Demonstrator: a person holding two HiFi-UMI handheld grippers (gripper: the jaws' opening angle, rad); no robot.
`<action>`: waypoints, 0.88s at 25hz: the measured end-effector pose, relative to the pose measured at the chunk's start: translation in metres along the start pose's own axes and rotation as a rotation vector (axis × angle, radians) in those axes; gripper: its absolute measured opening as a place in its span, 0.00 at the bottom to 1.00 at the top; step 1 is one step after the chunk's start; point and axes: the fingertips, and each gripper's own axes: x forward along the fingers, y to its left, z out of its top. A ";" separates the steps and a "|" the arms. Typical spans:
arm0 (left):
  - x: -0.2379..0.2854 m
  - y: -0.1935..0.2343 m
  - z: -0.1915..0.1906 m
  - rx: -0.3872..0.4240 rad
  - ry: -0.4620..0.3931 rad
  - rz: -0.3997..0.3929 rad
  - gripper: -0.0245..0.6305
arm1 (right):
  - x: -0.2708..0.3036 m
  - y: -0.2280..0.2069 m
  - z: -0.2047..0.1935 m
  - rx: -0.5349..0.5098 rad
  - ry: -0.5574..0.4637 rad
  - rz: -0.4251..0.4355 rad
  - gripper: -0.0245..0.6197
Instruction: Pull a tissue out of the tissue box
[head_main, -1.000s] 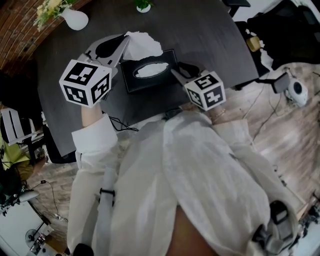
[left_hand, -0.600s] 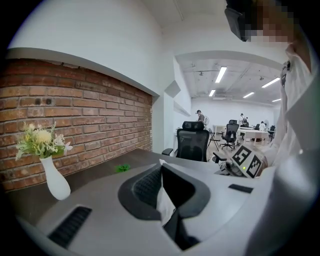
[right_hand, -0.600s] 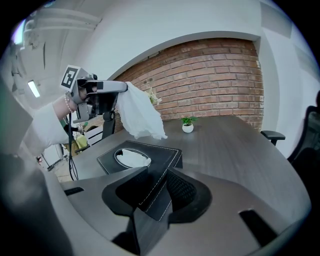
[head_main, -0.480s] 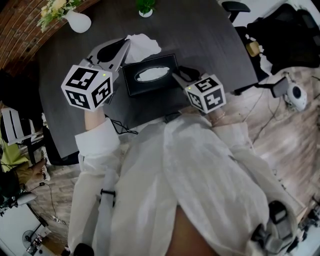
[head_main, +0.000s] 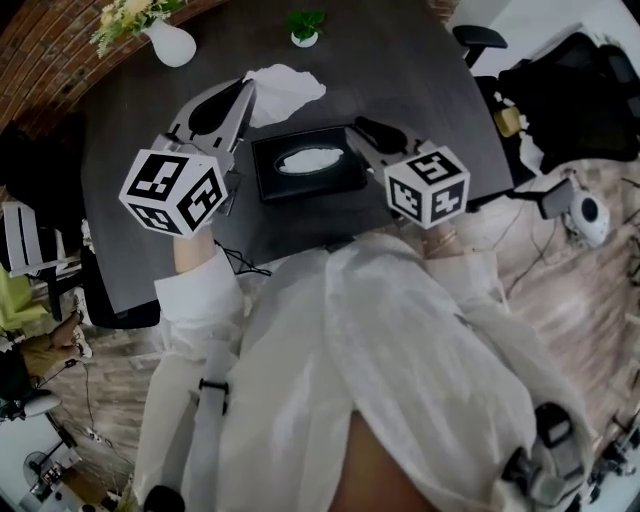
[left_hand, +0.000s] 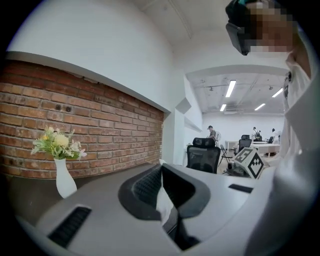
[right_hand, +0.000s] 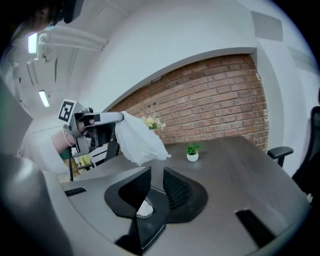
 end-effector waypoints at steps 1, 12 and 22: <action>-0.003 0.002 0.005 -0.005 -0.021 0.015 0.04 | 0.000 0.001 0.012 -0.012 -0.025 0.006 0.15; -0.034 0.004 0.024 -0.092 -0.229 0.121 0.04 | 0.004 0.010 0.086 -0.089 -0.204 0.126 0.05; -0.047 0.003 -0.003 -0.222 -0.269 0.166 0.04 | -0.001 0.045 0.106 -0.114 -0.227 0.264 0.05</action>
